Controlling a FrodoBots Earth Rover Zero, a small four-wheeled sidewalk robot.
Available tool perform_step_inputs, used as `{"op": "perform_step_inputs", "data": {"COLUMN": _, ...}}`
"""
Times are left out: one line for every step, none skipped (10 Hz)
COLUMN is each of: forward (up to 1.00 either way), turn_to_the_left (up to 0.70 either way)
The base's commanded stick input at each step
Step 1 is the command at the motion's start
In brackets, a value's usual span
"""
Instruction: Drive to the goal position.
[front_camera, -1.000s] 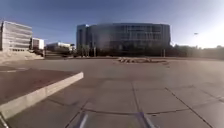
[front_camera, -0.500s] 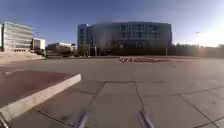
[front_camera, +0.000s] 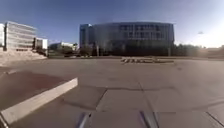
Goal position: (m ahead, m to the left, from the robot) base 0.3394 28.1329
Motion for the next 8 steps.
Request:
{"op": "perform_step_inputs", "data": {"forward": 0.70, "turn_to_the_left": 0.05}}
{"op": "perform_step_inputs", "data": {"forward": 0.70, "turn_to_the_left": 0.08}}
{"op": "perform_step_inputs", "data": {"forward": 0.70, "turn_to_the_left": 0.10}}
{"op": "perform_step_inputs", "data": {"forward": 0.70, "turn_to_the_left": 0.11}}
{"op": "perform_step_inputs", "data": {"forward": 0.70, "turn_to_the_left": 0.12}}
{"op": "perform_step_inputs", "data": {"forward": 0.70, "turn_to_the_left": 0.12}}
{"op": "perform_step_inputs", "data": {"forward": 0.70, "turn_to_the_left": 0.06}}
{"op": "perform_step_inputs", "data": {"forward": 0.70, "turn_to_the_left": 0.05}}
